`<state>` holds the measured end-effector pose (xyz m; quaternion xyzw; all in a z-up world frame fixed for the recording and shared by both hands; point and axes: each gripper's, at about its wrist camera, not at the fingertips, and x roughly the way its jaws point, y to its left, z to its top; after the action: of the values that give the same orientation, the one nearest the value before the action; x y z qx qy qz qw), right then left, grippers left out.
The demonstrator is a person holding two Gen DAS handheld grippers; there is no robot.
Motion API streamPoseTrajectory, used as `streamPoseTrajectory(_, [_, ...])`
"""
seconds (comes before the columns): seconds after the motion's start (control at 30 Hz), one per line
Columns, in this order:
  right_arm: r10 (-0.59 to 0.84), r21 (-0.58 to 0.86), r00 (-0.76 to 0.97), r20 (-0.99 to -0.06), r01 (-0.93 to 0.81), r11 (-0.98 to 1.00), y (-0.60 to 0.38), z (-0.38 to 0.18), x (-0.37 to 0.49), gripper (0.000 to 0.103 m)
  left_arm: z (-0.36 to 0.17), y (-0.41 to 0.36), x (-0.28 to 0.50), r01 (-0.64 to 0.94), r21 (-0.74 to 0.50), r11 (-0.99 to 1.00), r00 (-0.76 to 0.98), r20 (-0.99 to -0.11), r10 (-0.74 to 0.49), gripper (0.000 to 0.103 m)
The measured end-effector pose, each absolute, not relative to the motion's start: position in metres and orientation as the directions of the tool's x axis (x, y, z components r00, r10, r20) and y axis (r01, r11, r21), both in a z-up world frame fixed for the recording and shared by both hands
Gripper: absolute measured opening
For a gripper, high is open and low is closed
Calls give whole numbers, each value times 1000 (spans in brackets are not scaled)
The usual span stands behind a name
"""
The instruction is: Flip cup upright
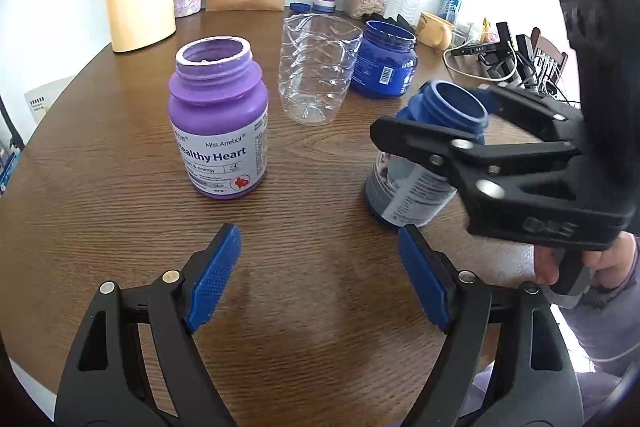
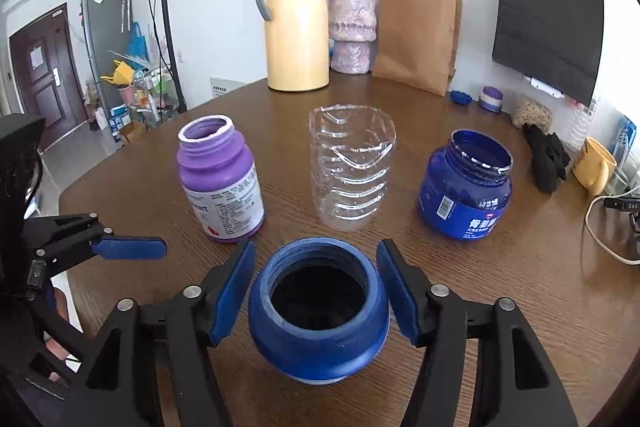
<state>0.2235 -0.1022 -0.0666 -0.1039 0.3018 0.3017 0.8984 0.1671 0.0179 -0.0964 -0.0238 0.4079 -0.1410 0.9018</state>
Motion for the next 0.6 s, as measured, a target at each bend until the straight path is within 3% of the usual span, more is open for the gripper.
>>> streamPoseTrajectory(0.03, [488, -6, 641, -593, -610, 793, -103, -62, 219, 83, -95, 18, 165, 234, -151, 961, 630, -728, -268, 80])
streamPoseTrajectory(0.1, [504, -1, 646, -573, -615, 788, -107, -53, 209, 83, -89, 20, 158, 228, -138, 964, 645, -720, -256, 87])
streamPoseTrajectory(0.2, [510, 19, 650, -563, -607, 795, -116, -43, 197, 83, -78, 23, 145, 219, -130, 967, 669, -701, -246, 89])
streamPoseTrajectory(0.3, [504, 45, 662, -555, -581, 813, -131, -35, 182, 83, -65, 26, 128, 201, -109, 973, 709, -669, -221, 101])
streamPoseTrajectory(0.6, [415, 81, 683, -600, -465, 882, -165, -4, 129, 83, -12, 32, 77, 61, 1, 998, 820, -571, -49, 103])
